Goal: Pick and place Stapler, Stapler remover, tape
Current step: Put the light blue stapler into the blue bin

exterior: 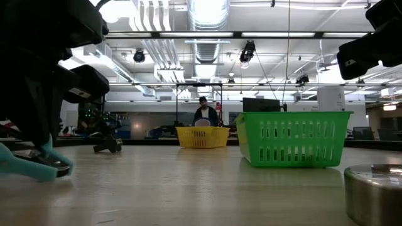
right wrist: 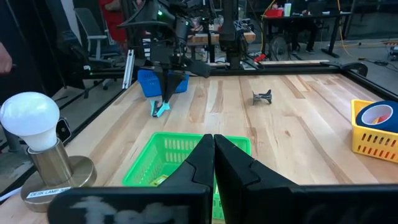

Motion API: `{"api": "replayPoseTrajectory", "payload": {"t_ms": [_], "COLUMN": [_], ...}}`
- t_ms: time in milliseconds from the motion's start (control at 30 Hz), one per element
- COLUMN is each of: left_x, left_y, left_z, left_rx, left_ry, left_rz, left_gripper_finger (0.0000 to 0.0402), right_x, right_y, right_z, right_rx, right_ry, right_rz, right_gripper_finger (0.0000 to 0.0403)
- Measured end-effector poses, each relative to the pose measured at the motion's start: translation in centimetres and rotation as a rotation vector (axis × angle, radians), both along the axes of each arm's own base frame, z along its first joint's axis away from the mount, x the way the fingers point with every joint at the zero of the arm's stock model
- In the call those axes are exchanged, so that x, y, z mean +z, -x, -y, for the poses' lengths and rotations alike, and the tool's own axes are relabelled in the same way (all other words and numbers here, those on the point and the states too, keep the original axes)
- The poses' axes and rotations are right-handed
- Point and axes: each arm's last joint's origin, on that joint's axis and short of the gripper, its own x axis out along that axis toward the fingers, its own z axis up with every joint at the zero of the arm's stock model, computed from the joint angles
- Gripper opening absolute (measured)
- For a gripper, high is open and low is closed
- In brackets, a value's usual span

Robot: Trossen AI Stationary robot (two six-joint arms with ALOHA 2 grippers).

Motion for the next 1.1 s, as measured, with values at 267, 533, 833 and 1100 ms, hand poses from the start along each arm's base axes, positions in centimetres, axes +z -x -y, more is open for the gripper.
{"api": "replayPoseTrajectory", "payload": {"t_ms": [267,533,833,1100], "left_x": [4.5,10.5,10.9,8.9], "left_y": [0.5,4.5,9.3,10.9], "left_z": [0.0,-1.1,-1.1,0.1], "left_rx": [0.007,0.127,0.318,0.41], "left_ry": [0.116,0.244,0.328,0.328], "left_rz": [-0.029,-0.1,-0.256,-0.347], "left_gripper_finger": [0.0004,0.0002,0.0003,0.0006], "right_x": [0.0,0.0,0.0,0.0], "right_y": [0.0,0.0,0.0,0.0], "right_z": [0.0,0.0,0.0,0.0], "right_rx": [0.0,-0.001,0.0,0.0], "right_ry": [0.0,0.0,0.0,0.0], "right_rz": [0.0,0.0,0.0,0.0], "right_gripper_finger": [0.0008,0.0008,0.0008,0.0008]}}
